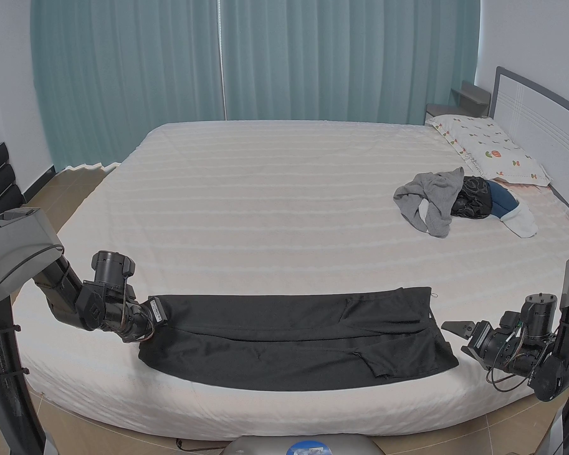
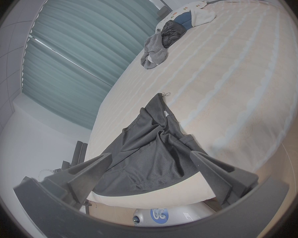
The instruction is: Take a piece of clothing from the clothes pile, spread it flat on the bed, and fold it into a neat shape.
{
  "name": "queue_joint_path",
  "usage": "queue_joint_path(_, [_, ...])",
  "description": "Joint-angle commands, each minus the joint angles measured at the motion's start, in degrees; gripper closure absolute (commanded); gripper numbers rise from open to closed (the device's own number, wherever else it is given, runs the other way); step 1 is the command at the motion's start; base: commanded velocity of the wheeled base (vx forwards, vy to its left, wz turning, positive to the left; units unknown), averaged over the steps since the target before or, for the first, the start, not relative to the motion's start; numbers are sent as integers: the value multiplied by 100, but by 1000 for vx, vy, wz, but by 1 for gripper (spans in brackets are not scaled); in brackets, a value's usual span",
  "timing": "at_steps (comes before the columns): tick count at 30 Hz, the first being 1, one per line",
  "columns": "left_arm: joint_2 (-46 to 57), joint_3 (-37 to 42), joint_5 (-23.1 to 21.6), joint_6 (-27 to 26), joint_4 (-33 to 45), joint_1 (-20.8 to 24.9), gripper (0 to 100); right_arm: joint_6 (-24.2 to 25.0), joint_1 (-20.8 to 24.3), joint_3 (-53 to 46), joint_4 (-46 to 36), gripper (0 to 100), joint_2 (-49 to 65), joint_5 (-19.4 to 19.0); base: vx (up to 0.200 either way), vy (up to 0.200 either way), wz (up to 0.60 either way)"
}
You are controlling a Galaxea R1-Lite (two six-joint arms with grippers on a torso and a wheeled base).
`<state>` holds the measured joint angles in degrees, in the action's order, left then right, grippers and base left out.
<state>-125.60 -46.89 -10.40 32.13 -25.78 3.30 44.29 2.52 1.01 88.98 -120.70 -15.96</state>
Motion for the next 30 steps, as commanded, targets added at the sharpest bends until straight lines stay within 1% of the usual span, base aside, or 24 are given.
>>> queue_joint_path(1, [132,30,3,39,-6,83,100,1,3,-101,41,0,11,-4,0,-200,0])
queue_joint_path(8, [431,57,12,118,38,285,100,1,3,-101,41,0,11,-4,0,-200,0])
queue_joint_path(12, [765,39,20,170,109,531,100,1,11,-101,41,0,20,-4,0,-200,0])
queue_joint_path(15, [932,-22,135,170,284,716,100,1,11,-101,41,0,20,-4,0,-200,0])
queue_joint_path(16, [985,-102,266,170,443,839,100,1,11,-101,41,0,20,-4,0,-200,0])
queue_joint_path(17, [985,-102,266,170,443,839,100,1,11,-101,41,0,20,-4,0,-200,0])
queue_joint_path(18, [1046,-286,451,179,715,1023,100,1,20,-101,41,0,20,-4,0,-200,0])
queue_joint_path(20, [1081,-436,539,188,952,1190,100,1,55,-101,32,0,20,-4,0,-200,0])
queue_joint_path(21, [1090,-462,548,197,979,1217,100,1,55,-101,32,0,20,-4,0,-200,0])
queue_joint_path(23, [1108,-778,592,478,1357,1515,100,1,64,-101,32,0,3,102,0,-200,0])
queue_joint_path(25, [1108,-866,600,548,1445,1559,100,1,82,-101,41,0,3,128,0,-200,0])
queue_joint_path(26, [1081,-1200,627,742,1814,1717,100,1,161,-101,41,0,-6,207,0,-200,0])
queue_joint_path(30, [1038,-1807,627,909,2517,1981,100,10,222,-101,41,0,-6,233,0,-200,0])
